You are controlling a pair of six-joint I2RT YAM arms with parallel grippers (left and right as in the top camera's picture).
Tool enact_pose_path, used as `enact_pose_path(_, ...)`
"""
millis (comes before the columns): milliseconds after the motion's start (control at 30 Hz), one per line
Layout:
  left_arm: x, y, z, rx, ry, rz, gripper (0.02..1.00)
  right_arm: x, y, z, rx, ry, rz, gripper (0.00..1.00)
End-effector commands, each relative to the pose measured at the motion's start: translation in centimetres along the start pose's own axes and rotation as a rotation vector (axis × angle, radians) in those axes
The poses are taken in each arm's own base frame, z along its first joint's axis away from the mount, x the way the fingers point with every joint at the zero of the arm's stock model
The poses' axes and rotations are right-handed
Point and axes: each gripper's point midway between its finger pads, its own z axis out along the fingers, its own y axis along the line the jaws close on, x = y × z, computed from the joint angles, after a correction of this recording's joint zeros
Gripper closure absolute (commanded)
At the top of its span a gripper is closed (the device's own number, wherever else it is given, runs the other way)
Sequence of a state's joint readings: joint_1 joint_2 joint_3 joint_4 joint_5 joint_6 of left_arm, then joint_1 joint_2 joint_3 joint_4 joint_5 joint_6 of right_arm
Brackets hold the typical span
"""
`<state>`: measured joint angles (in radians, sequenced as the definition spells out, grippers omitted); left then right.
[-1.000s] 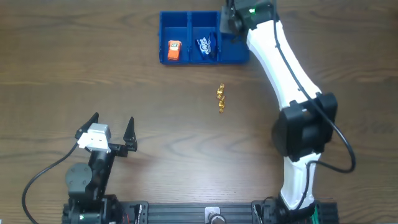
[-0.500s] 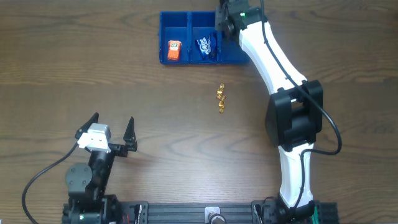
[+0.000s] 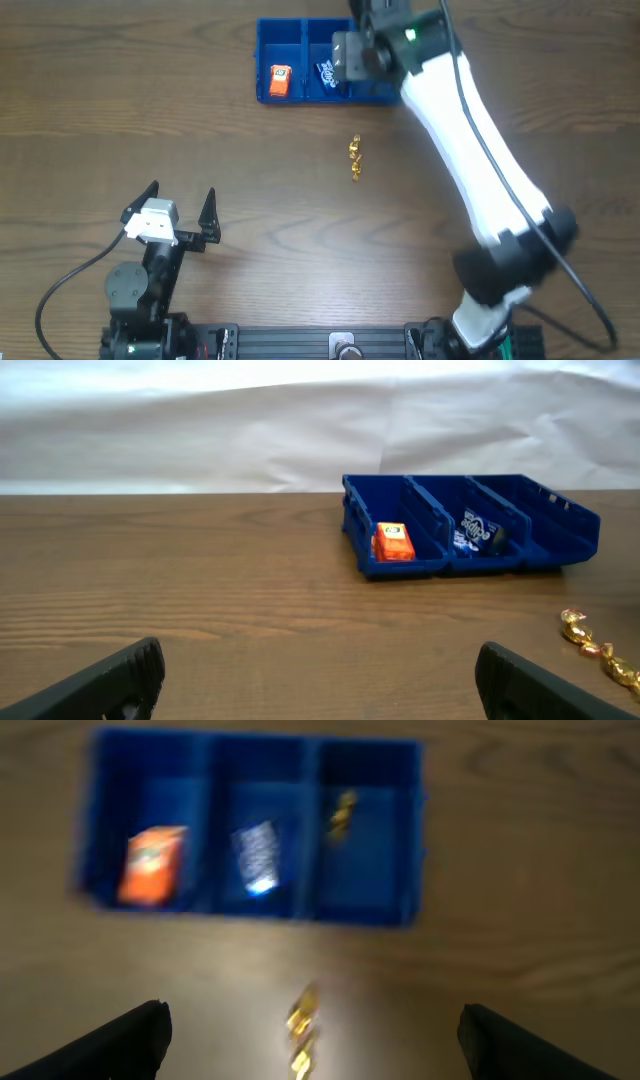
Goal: Sort Candies Into Trays
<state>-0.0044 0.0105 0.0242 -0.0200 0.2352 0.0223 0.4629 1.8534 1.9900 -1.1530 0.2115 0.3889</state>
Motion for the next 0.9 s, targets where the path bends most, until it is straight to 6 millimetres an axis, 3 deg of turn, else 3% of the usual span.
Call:
enact_pose_path(33,1.6,-0.2,0.1,0.017,0.045,-0.019,0.02,9.7,1.5,5.9,0.048,0.255,0.031,0.058)
enact_pose_path(167,1.6,-0.2,0.1,0.017,0.045,-0.019,0.02,15.7,1.7,11.2,0.015,0.338,0.061,0.082)
enact_pose_path(300,1.6,-0.2,0.1,0.017,0.045,-0.019,0.02,19.2,0.6,13.3,0.044,0.374,0.087,0.102)
enact_pose_path(433,1.6,-0.2,0.1,0.017,0.045,-0.019,0.02,20.2,0.3,13.9,0.055,0.384,0.091,0.115)
enact_pose_path(633,1.6,-0.2,0.1,0.018,0.045,-0.019,0.02,21.0,0.6,16.4,0.059,0.388,0.095,0.145)
enact_pose_path(833,1.6,-0.2,0.1,0.017,0.045,-0.019,0.02,20.8,0.4,16.5,0.07,0.378,0.106,0.327)
enact_pose_path(900,1.6,-0.2,0.1,0.018,0.045,-0.019,0.02,20.8,0.2,16.7,0.084,0.375,0.104,0.345)
